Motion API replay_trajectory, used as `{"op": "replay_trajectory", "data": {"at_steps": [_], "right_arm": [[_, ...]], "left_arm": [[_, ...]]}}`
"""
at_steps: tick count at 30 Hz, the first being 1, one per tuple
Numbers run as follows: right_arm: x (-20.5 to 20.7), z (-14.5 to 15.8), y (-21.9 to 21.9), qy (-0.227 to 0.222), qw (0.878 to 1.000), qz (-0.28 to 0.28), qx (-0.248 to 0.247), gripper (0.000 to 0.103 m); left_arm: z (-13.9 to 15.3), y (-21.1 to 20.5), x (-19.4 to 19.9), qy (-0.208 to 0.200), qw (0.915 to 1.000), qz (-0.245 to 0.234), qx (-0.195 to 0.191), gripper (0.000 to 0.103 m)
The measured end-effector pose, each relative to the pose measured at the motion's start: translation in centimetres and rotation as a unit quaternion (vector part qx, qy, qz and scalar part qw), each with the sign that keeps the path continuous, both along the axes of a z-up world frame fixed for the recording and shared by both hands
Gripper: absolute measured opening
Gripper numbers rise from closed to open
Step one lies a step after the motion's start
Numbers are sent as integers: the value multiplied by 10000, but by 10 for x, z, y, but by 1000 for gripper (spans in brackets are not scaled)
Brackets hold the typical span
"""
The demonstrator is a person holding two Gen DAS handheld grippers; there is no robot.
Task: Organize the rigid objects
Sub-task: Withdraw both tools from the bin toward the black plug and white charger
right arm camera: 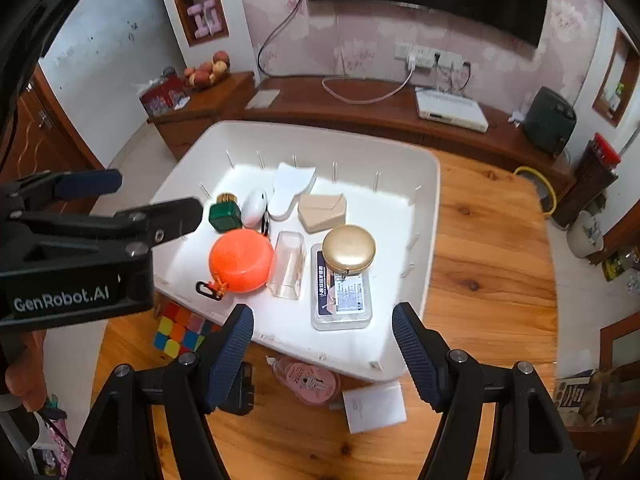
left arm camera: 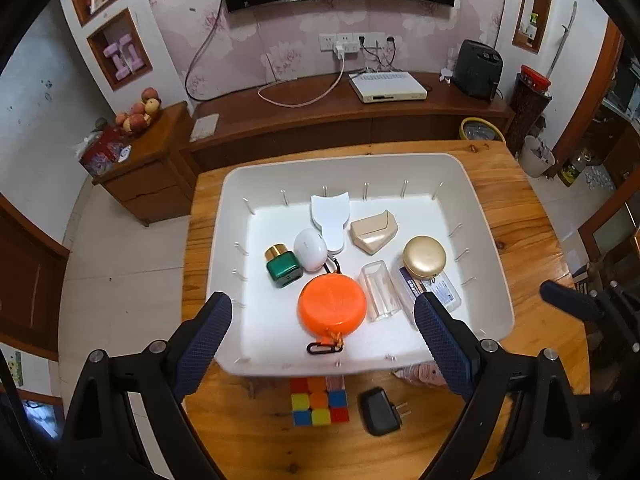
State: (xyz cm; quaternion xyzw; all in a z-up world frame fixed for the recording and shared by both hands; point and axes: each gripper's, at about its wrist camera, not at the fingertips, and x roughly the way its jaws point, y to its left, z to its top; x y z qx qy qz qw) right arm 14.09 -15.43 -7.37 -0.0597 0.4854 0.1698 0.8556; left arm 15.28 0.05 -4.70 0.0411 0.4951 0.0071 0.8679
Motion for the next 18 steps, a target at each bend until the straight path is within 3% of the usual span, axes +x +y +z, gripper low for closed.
{"op": "replay_trajectory", "data": {"at_steps": [8, 18], "right_arm": [[-29, 37, -25, -381, 9990, -114, 187, 73], [-49, 49, -54, -572, 9974, -346, 282, 73]], "left_arm": [[27, -1, -36, -286, 9996, 4, 20, 94], [31, -1, -65, -370, 9993, 70, 76, 94]]}}
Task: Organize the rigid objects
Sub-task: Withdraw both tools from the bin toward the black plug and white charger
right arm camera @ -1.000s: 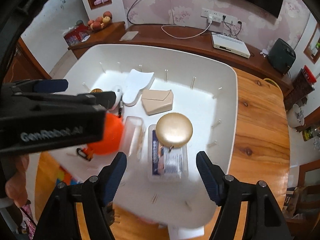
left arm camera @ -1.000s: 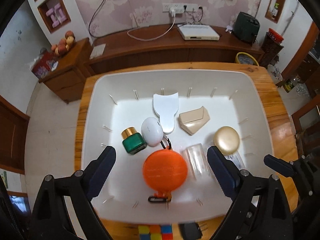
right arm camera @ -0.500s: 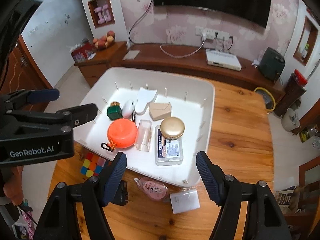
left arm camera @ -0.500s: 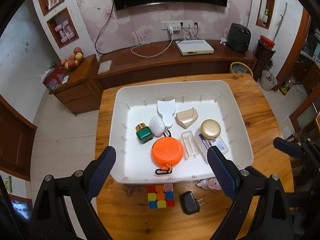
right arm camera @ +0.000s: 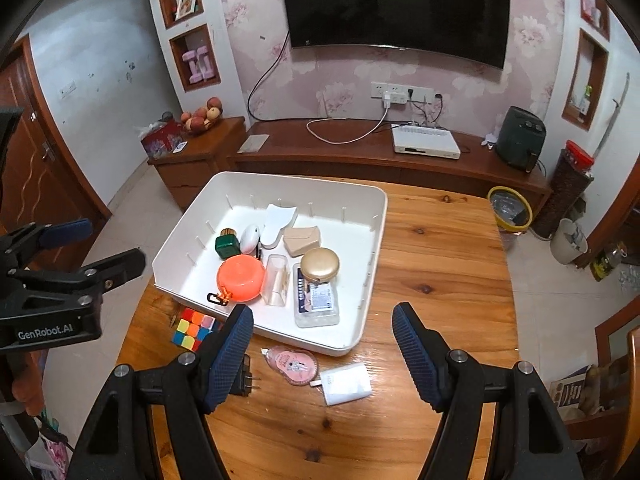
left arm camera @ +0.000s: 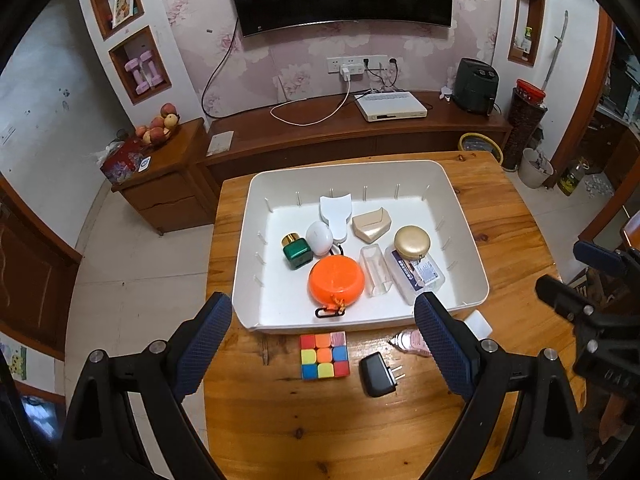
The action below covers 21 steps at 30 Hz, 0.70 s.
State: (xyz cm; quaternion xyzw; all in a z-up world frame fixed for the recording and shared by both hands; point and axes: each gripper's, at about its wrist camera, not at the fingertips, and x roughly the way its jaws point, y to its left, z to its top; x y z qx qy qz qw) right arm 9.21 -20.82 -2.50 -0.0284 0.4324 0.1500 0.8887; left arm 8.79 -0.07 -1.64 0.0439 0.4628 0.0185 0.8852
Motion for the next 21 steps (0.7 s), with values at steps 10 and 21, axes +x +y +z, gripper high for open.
{"op": "replay_trajectory", "data": {"at_steps": [10, 21], "right_arm": [[-12, -11, -20, 47, 9998, -142, 146, 73], [-35, -50, -25, 0, 9998, -89, 173, 73]], "left_arm": [[-14, 0, -21, 88, 9999, 49, -19, 94], [-72, 5, -55, 297, 9985, 349, -284, 94]]}}
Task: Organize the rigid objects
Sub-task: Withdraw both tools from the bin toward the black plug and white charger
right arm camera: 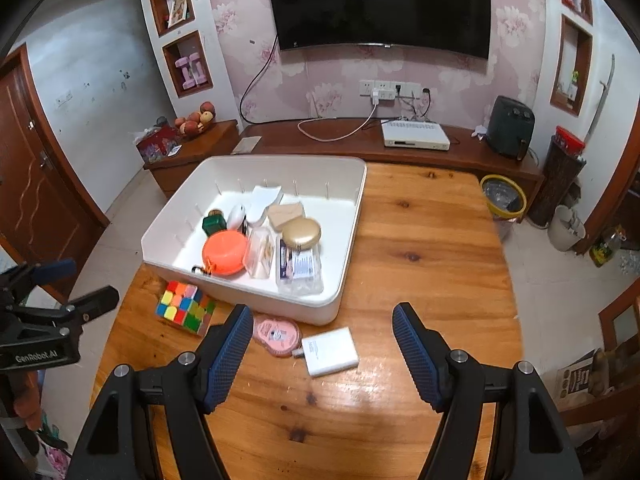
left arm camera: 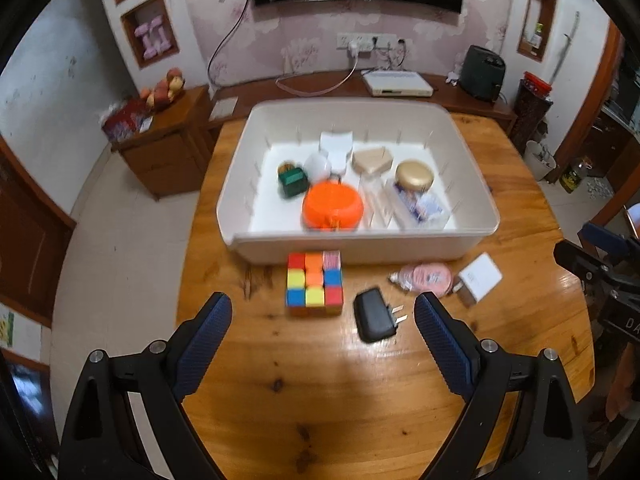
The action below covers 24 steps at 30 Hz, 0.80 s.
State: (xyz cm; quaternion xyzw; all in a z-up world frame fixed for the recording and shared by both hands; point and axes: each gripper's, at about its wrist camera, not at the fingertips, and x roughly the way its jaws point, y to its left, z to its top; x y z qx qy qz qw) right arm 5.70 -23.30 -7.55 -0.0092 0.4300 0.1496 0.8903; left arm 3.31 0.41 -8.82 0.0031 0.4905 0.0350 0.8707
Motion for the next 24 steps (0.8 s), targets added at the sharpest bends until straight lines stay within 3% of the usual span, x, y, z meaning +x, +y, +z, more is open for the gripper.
{"op": "replay_trajectory", "data": {"at_steps": [5, 12, 17, 24], "right_arm": [[-3, -43, -4, 317, 9995, 9, -11, 73], [-2, -94, -15, 732, 9973, -41, -57, 73], [8, -115, -20, 923, 9956, -142, 51, 73], [21, -132, -8, 976, 9952, 41, 13, 73]], "left_arm": [[-40, 10, -2, 400, 9979, 355, -368, 94], [-83, 4, 4, 884, 9934, 511, -530, 94], [-98, -10, 17, 1013, 9908, 620, -652, 94], [-121, -22, 33, 1162, 9833, 1146, -809, 94]]}}
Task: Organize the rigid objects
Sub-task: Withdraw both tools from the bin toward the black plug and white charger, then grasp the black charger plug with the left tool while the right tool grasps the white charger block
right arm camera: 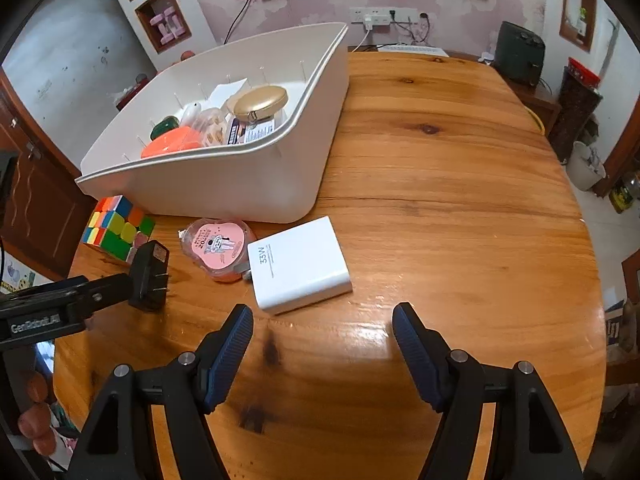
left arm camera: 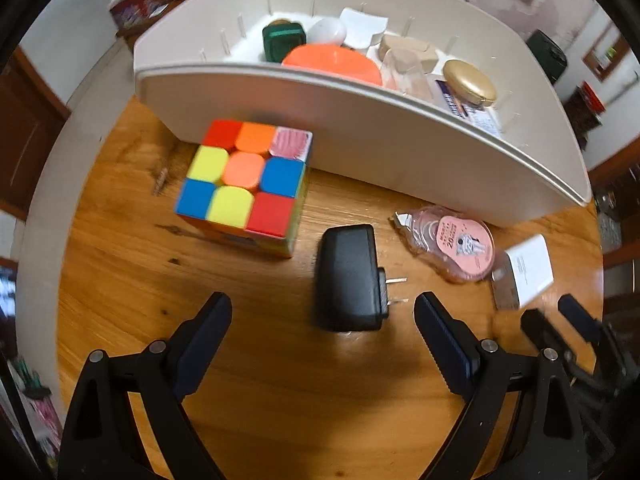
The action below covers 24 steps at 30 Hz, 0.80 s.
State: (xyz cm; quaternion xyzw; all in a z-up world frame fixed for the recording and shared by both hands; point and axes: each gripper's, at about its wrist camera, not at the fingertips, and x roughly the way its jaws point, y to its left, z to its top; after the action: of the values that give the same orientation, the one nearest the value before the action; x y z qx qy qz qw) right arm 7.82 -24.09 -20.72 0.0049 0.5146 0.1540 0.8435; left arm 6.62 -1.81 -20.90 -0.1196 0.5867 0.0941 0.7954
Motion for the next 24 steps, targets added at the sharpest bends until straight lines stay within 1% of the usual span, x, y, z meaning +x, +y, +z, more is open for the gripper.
{"op": "replay_trajectory", "data": {"at_steps": [3, 10, 12, 14, 18, 21, 24], "right_arm": [[4, -3, 9, -57, 9998, 188, -32, 73], [13, -17, 22, -190, 9981, 428, -398, 73], [15, -22, 20, -174, 9981, 440, -394, 73], [14, -23, 18, -280, 9980, 421, -385, 73], [10, -22, 21, -445, 9969, 481, -435, 59], [6, -23, 21, -484, 9969, 438, -449, 58], [3, -23, 22, -481, 9973, 365, -422, 58]], "left_arm": [[-6, 3, 4, 13, 9996, 261, -126, 94], [-16, 11, 9, -5, 9982, 594, -96, 93], [-20, 15, 9, 17, 9977, 674, -118, 89], [-20, 16, 8, -33, 9975, 701, -19, 86], [-21, 19, 7, -9, 9977, 665, 86, 84], [-20, 19, 8, -13, 9981, 619, 65, 78], [-18, 12, 11, -112, 9987, 487, 65, 68]]}}
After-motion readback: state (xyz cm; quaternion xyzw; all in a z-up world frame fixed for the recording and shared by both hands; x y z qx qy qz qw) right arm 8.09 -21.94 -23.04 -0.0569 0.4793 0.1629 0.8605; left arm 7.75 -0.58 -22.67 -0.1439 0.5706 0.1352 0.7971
